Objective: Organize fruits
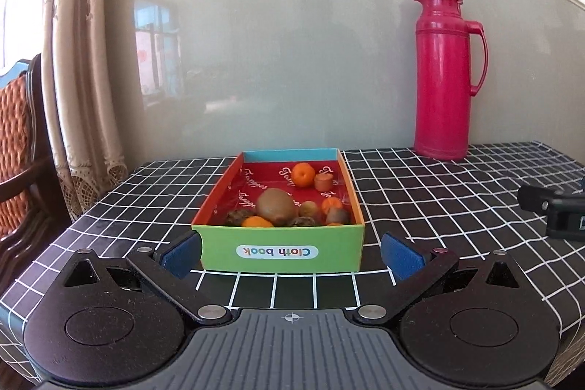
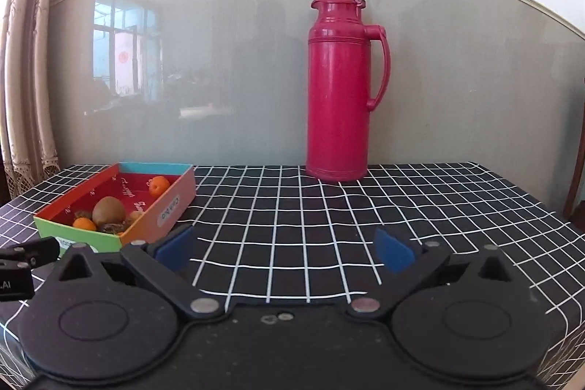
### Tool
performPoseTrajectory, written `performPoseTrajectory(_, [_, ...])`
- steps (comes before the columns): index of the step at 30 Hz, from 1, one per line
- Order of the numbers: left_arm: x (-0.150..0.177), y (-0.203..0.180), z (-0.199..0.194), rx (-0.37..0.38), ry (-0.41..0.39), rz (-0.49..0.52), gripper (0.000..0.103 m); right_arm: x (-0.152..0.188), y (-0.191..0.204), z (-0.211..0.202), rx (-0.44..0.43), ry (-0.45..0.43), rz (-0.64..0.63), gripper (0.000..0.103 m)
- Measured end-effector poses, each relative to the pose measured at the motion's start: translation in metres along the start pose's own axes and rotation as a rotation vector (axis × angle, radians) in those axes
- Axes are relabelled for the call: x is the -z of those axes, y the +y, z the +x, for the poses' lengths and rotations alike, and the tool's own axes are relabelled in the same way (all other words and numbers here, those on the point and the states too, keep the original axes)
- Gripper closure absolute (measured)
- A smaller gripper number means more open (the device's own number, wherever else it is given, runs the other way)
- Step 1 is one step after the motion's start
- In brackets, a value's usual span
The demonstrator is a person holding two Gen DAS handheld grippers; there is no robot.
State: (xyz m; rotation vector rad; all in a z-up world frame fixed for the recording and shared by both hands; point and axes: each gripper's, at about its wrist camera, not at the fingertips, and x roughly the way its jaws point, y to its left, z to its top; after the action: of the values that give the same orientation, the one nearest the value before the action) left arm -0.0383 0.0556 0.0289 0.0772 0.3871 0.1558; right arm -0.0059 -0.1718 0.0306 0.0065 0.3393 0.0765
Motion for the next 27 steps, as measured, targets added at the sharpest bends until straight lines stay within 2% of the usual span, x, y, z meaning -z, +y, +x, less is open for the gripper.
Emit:
performPoseTrajectory(9, [0.0, 0.004, 0.002, 0.014, 0.002, -0.022, 0.0, 0.001, 0.013, 0.0, -0.01, 0.005, -0.065, 0.0])
performPoseTrajectory(27, [0.0, 0.004, 0.002, 0.018, 0.003, -0.022, 0.0, 0.001, 0.011, -0.002, -0.016, 0.005, -0.051, 0.0])
